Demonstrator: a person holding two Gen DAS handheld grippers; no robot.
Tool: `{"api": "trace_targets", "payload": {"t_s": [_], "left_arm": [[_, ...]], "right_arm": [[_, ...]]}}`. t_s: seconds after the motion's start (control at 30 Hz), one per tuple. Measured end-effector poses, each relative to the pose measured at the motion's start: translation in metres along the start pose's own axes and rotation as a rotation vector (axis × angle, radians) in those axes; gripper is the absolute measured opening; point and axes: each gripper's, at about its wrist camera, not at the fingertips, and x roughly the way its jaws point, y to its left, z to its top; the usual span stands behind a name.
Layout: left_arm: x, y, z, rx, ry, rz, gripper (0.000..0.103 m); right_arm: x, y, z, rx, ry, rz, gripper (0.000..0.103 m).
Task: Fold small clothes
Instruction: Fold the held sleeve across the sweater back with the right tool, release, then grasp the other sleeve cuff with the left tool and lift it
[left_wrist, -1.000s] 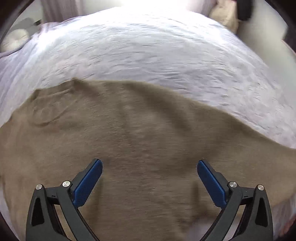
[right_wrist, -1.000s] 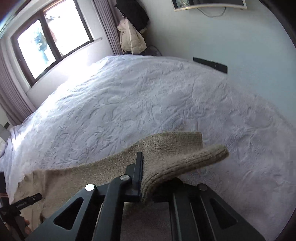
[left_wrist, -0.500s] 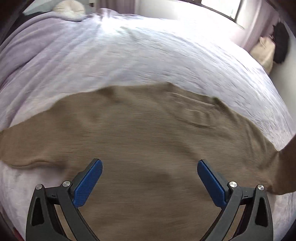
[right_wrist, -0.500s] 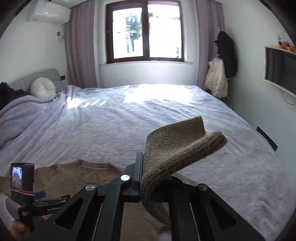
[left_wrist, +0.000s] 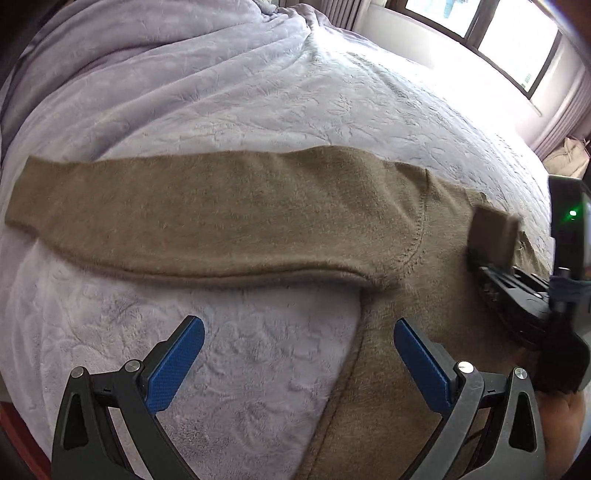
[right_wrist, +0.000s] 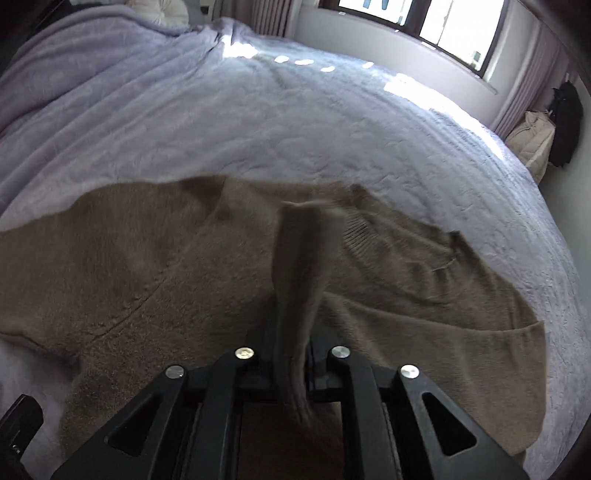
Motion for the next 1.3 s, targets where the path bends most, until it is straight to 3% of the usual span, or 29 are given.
{"api": "trace_targets", "payload": {"t_s": [0.07,0.1,0.13,0.23,0.27,0.33,0.43,0.5,0.6,0.63,0.7,0.73,0.77,0.87,0.97,1.07,1.1,1.17,1.3], "left_arm": [[-0.003,0.002,-0.002,-0.01,-0.011,-0.017,0.103],[-0.005,0.001,-0.002,-0.019,-0.018,-0.03,0.103],[-0.008,0.0,-0.002,-0.031,-0.024,-0.042,0.103],[-0.015,-0.012,-0.003,-0.033,-0.024,-0.066,0.103],[-0.02,-0.021,-0.005,-0.015,-0.03,-0.066,0.103],[-0.023,-0.045,-0.003,0.042,-0.036,-0.063,0.103],[-0.02,-0.1,-0.001,0.134,-0.026,-0.101,0.103],[-0.01,-0.136,0.002,0.186,-0.006,-0.136,0.103],[0.018,-0.188,0.001,0.279,0.025,-0.138,0.103],[0.033,-0.202,0.002,0.312,0.036,-0.122,0.103],[0.061,-0.208,0.0,0.329,0.073,0.013,0.103],[0.074,-0.202,-0.001,0.33,0.096,0.059,0.103],[0.075,-0.194,-0.003,0.327,0.082,0.033,0.103],[0.06,-0.176,-0.004,0.312,0.033,0.046,0.103],[0.057,-0.154,0.003,0.221,0.051,0.029,0.103],[0.046,-0.127,0.009,0.138,0.053,0.002,0.103],[0.035,-0.111,0.01,0.103,0.032,0.002,0.103],[0.018,-0.076,0.011,0.031,-0.003,0.036,0.103],[-0.003,0.025,0.009,-0.23,-0.036,0.095,0.103]], "right_arm": [[-0.01,0.003,0.0,-0.023,-0.021,0.027,0.049],[-0.021,0.002,0.001,-0.023,-0.047,0.051,0.067],[-0.035,-0.005,0.002,-0.01,-0.083,0.1,0.075],[-0.085,-0.041,-0.001,0.045,-0.192,0.248,0.076],[-0.097,-0.054,-0.003,0.063,-0.225,0.252,0.076],[-0.105,-0.088,-0.007,0.108,-0.244,0.172,0.076],[-0.081,-0.154,-0.025,0.171,-0.15,0.026,0.077],[-0.052,-0.188,-0.041,0.215,-0.032,0.011,0.077],[-0.017,-0.213,-0.072,0.234,0.065,0.006,0.076],[-0.007,-0.215,-0.081,0.213,0.086,-0.031,0.077],[0.003,-0.228,-0.096,0.215,0.063,-0.083,0.079],[0.002,-0.238,-0.1,0.255,0.05,-0.055,0.079],[0.0,-0.245,-0.101,0.281,0.05,-0.046,0.079],[-0.017,-0.248,-0.097,0.293,0.012,-0.109,0.08],[-0.022,-0.23,-0.084,0.285,-0.033,-0.009,0.08],[-0.004,-0.195,-0.073,0.202,0.027,0.049,0.081],[0.004,-0.187,-0.078,0.172,0.072,0.026,0.082],[0.001,-0.174,-0.076,0.155,0.039,-0.057,0.082],[-0.011,-0.163,-0.085,0.215,-0.011,0.025,0.082]]}}
